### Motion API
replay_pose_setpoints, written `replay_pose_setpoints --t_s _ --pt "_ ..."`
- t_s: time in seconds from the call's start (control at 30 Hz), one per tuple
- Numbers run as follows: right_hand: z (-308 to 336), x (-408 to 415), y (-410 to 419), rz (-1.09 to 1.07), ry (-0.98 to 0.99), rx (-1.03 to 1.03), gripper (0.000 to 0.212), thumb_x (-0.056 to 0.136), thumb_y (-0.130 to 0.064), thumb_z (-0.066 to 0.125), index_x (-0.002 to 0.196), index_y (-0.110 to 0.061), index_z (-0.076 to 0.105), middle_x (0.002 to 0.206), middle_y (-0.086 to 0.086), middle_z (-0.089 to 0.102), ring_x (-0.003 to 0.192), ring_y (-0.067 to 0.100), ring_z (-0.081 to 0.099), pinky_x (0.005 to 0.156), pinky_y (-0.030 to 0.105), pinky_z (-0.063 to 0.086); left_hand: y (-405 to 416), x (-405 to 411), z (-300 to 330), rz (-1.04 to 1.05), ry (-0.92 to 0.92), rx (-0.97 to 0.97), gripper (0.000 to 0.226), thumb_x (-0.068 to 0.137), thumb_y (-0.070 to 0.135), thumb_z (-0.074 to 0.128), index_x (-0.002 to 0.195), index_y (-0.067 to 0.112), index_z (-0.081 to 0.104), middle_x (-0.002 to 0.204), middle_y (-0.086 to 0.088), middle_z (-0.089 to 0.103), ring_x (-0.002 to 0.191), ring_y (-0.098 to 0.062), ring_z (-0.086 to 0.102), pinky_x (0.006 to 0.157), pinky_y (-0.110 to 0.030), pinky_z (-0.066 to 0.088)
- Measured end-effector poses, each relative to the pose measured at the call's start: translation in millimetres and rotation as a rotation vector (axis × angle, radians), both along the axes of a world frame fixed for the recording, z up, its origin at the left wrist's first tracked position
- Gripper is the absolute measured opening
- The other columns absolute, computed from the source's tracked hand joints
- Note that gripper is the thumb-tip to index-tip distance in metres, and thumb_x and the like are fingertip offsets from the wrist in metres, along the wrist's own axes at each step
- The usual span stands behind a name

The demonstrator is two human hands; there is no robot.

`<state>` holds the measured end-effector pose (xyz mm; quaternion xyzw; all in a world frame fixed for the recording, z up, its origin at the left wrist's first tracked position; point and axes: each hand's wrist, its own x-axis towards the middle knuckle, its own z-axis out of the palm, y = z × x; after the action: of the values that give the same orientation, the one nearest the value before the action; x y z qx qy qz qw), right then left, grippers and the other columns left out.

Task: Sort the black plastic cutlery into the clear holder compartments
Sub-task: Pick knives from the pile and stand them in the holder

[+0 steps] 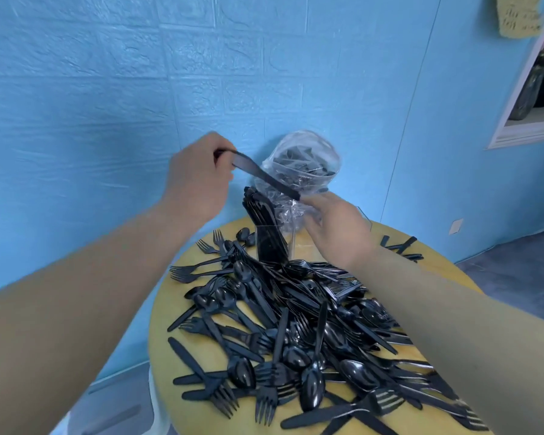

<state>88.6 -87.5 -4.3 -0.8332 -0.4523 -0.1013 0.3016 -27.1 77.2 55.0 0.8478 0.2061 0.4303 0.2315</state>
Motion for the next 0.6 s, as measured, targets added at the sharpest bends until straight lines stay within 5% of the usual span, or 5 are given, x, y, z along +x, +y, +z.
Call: replay_pose_setpoints --t_s 0.27,0.6 --pt "-21 35 27 -0.027 -0.126 -0.374 0.043 0.098 -0.020 0.038 0.141 -0.014 0.040 0.140 0.008 0.045 0.129 0.031 0.036 0.111 0.039 0.027 25 26 -13 0.020 0.238 0.163 0.019 0.097 0.017 0.044 0.102 0.017 0.062 0.090 -0.005 0.069 0.086 -0.027 0.062 0.078 -0.036 0.046" --pt "-36 37 26 -0.039 -0.163 -0.418 0.043 0.096 -0.017 0.040 0.139 -0.019 0.040 0.139 0.001 0.044 0.126 0.028 0.033 0.098 0.040 0.042 28 58 -51 -0.026 0.382 0.307 0.024 0.098 0.028 0.048 0.110 0.026 0.069 0.107 -0.005 0.063 0.105 -0.031 0.050 0.087 -0.038 0.040"
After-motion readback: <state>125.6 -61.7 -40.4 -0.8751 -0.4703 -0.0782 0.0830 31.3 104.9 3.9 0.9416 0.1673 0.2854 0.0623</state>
